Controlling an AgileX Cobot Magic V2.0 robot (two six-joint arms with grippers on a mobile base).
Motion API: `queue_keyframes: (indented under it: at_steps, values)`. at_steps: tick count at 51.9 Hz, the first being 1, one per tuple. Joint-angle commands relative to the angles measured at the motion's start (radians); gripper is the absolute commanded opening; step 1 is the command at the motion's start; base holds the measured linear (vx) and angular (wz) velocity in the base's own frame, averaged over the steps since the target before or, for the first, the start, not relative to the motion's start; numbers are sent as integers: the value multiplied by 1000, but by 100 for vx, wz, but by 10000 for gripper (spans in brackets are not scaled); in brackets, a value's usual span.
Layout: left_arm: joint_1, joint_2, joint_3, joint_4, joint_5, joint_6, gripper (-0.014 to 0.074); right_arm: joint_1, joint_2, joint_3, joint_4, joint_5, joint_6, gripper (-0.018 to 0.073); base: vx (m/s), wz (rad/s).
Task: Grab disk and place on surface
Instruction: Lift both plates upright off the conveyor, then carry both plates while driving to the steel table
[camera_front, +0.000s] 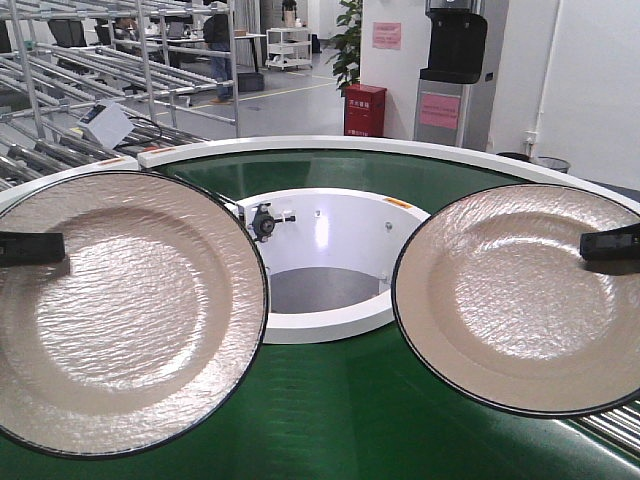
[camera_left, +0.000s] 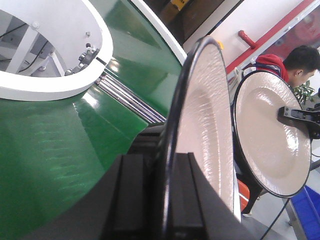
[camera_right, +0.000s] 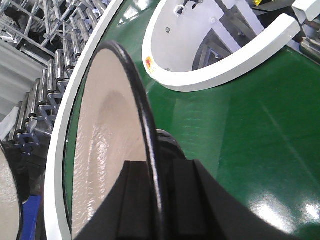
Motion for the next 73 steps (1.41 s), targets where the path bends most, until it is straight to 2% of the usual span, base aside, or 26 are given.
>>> queue_keyframes:
  at_steps: [1,25,73]
  values:
    - [-6,-39,-33,-143,-3,-16,-8,0,-45,-29,140,24,7,-9,0,-2]
    - [-6,-39,-33,-143,-3,-16,-8,-1,-44,-29,140,20,7,-9,-6,-23]
    - [-6,-39,-33,-143,-3,-16,-8,-1,-44,-29,140,22,7,-9,-17,-64]
